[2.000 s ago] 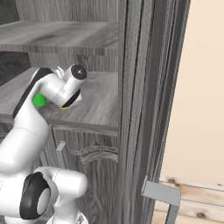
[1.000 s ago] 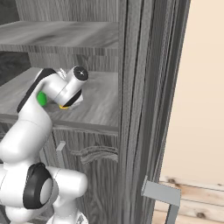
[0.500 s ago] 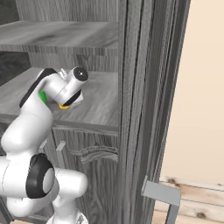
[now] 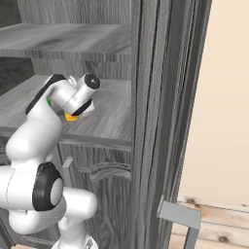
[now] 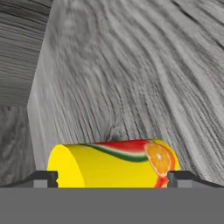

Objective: There is a tray on the dining counter. Grab the cup, mug, and pitcher and place them on the tray. The pitcher may be placed next to the tray if it cannot fit the tray.

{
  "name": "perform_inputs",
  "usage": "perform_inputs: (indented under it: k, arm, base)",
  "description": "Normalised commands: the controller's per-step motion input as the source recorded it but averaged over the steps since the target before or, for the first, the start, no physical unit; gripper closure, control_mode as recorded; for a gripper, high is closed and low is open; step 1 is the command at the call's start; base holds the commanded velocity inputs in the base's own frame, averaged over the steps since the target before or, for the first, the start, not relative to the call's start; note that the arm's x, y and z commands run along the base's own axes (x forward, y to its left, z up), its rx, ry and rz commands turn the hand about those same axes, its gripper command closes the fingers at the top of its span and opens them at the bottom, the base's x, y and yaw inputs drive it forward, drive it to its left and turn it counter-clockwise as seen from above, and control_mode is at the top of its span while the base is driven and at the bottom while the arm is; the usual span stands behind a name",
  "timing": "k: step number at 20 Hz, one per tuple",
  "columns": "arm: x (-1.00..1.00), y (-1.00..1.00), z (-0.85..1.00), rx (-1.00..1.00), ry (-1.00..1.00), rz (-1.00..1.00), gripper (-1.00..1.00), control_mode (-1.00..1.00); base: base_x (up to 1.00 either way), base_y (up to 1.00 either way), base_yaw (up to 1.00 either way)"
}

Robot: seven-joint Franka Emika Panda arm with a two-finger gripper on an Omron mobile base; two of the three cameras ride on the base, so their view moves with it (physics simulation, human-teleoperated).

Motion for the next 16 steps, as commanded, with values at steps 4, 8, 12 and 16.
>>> perform_inputs:
  k: [4, 8, 12, 16]
  arm:
    - [0.0, 0.0, -0.16, 0.0, 0.0, 0.0, -1.0, -1.0]
    - [0.0, 0.02, -0.2, 0.0, 0.0, 0.0, 1.0, -1.0]
    - [0.0, 0.02, -0.11, 0.0, 0.0, 0.0, 1.0, -1.0]
    - [0.0, 0.0, -0.01, 0.0, 0.0, 0.0, 1.0, -1.0]
  base:
    - [0.0, 0.0, 0.0]
    - [0.0, 0.0, 0.0]
    - [0.0, 0.0, 0.0]
    - [0.0, 0.0, 0.0]
